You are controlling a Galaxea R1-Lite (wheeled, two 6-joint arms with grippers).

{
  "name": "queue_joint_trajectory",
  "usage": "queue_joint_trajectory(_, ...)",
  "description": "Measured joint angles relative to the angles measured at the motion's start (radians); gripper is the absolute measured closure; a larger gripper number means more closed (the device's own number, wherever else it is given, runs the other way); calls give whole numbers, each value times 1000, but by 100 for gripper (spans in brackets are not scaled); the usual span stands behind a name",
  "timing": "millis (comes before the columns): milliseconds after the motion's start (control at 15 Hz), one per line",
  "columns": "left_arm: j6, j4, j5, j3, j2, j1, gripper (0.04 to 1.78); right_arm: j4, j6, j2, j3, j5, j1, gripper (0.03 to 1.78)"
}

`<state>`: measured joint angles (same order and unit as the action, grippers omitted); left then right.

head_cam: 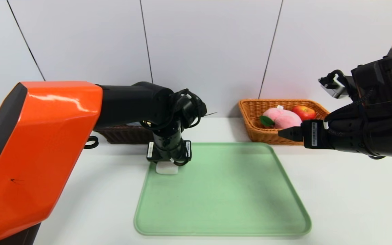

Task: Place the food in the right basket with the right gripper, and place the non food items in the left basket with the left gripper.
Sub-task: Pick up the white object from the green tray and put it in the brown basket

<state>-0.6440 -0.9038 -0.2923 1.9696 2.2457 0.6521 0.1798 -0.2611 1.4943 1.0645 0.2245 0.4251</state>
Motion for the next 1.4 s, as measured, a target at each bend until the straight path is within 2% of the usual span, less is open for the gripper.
queue_joint_trajectory(133, -1, 3, 1, 0, 11, -6, 77, 0, 0, 0, 0, 0, 0, 10)
queue_joint_trajectory(200, -1, 5, 0, 0, 14, -6, 82, 0, 0, 0, 0, 0, 0, 10)
queue_joint_trajectory(667, 2, 6, 24, -1, 5, -4, 85, 0, 0, -6, 0, 0, 0, 10)
queue_joint_trajectory(867, 23, 45, 145, -1, -78, 29, 85, 0, 1, -6, -1, 0, 0, 10)
queue_joint_trajectory(1200, 60, 114, 419, 0, -272, 67, 85, -1, 0, -8, -6, 0, 1, 10)
queue_joint_trajectory(1333, 56, 203, 416, 0, -325, 68, 85, -1, 1, -8, -6, 0, 1, 10)
queue_joint_trajectory(1400, 58, 244, 353, 0, -344, 64, 85, -1, 1, -8, -6, 0, 1, 10)
